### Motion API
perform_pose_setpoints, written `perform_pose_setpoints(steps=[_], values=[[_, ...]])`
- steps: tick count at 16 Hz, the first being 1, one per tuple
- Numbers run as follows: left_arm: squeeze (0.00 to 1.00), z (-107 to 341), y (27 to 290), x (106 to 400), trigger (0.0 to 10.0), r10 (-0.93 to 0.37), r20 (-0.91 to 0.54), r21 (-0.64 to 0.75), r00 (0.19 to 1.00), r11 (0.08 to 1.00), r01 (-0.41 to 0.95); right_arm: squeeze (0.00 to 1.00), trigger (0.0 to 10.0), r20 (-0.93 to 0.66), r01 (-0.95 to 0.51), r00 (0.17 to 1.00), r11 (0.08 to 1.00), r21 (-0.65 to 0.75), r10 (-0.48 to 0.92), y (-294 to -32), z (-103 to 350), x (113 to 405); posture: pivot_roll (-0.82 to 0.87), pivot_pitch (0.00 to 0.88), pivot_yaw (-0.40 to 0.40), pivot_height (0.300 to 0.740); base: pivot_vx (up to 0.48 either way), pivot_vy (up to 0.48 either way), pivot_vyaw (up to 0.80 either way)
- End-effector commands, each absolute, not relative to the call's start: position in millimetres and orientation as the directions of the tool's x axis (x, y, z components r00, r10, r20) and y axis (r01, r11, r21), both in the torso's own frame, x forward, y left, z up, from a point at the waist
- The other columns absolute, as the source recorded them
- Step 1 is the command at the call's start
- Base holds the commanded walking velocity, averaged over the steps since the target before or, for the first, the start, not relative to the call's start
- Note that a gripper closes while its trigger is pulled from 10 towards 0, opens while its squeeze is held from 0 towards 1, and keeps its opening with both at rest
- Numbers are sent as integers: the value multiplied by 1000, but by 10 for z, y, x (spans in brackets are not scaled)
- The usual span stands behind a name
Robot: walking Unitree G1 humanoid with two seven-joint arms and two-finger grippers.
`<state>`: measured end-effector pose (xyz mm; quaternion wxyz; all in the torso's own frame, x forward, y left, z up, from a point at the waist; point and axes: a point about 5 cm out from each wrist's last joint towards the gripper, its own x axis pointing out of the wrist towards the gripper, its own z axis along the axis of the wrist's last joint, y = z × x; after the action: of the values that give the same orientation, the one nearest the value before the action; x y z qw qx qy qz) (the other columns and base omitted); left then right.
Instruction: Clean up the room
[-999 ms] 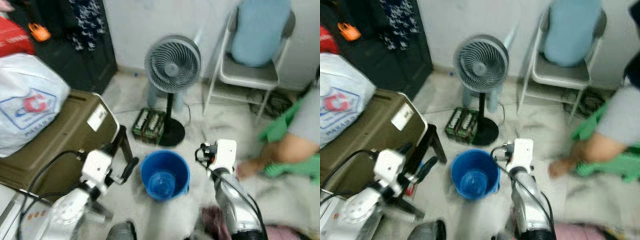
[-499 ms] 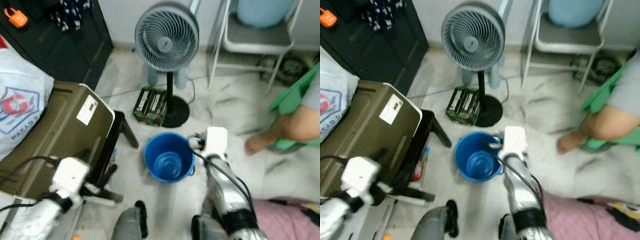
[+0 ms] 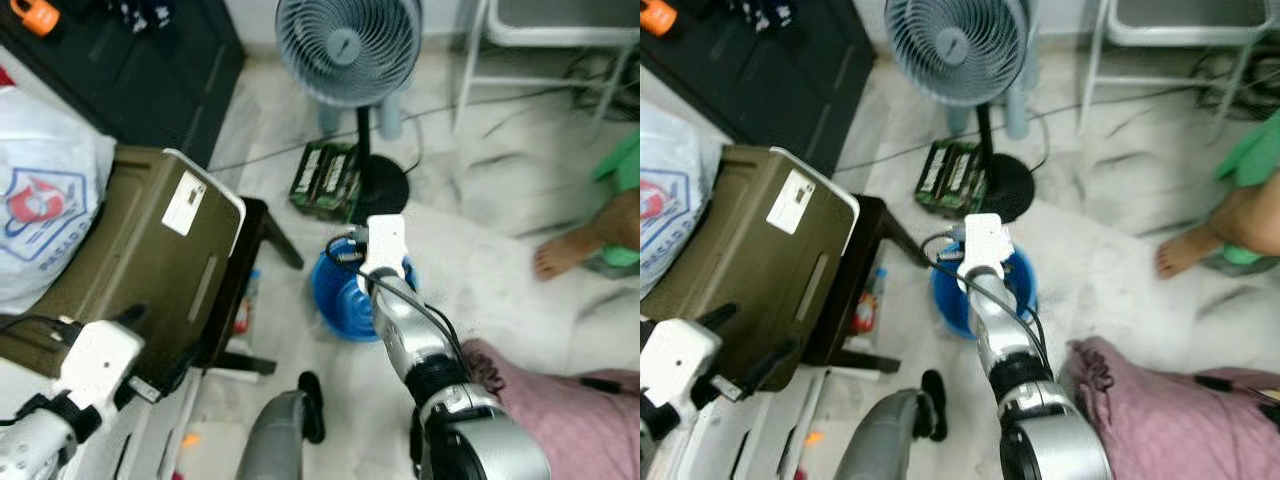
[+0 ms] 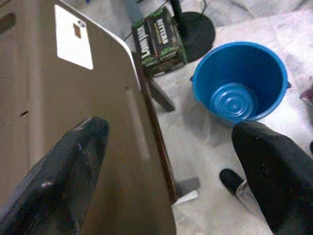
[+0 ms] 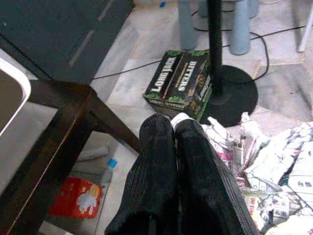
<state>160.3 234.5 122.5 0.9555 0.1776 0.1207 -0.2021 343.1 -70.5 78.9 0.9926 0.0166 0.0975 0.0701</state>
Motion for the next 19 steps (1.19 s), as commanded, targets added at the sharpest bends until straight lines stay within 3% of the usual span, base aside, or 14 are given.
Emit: perform_pose_setpoints(steps=[1,3,6,10,14,18,19], values=[[0,1249,2432,1562,10000,-319,-329,307,889,854,420,0,10000,-224,-140,962,987,76,153,-602,706,3378,377,380,274,740,0,0,0],[0,1278,2492,1556,10000,-302,-337,320,892,854,410,0,10000,-243,-122,960,989,78,138,-626,674,3400,398,383,288,740,0,0,0],[0,1076,2782,1603,10000,-260,-386,329,885,858,395,0,10000,-265,-102,957,993,67,116,-650,631,3409,430,383,314,740,0,0,0],[0,906,2919,1674,10000,-239,-406,338,882,858,388,0,10000,-200,-78,975,992,97,96,-646,768,3492,434,372,334,740,0,0,0],[0,983,2930,1627,10000,-251,-385,353,888,849,393,0,10000,-132,-110,983,986,123,126,-483,943,3548,432,371,328,740,0,0,0],[0,974,2916,1625,10000,-254,-383,350,888,850,394,0,10000,-106,-104,987,984,141,120,-479,975,3556,430,377,324,740,0,0,0],[0,974,2909,1625,10000,-254,-382,349,888,850,394,243,10000,-105,-100,988,985,141,116,-487,972,3555,428,378,321,740,0,0,0]])
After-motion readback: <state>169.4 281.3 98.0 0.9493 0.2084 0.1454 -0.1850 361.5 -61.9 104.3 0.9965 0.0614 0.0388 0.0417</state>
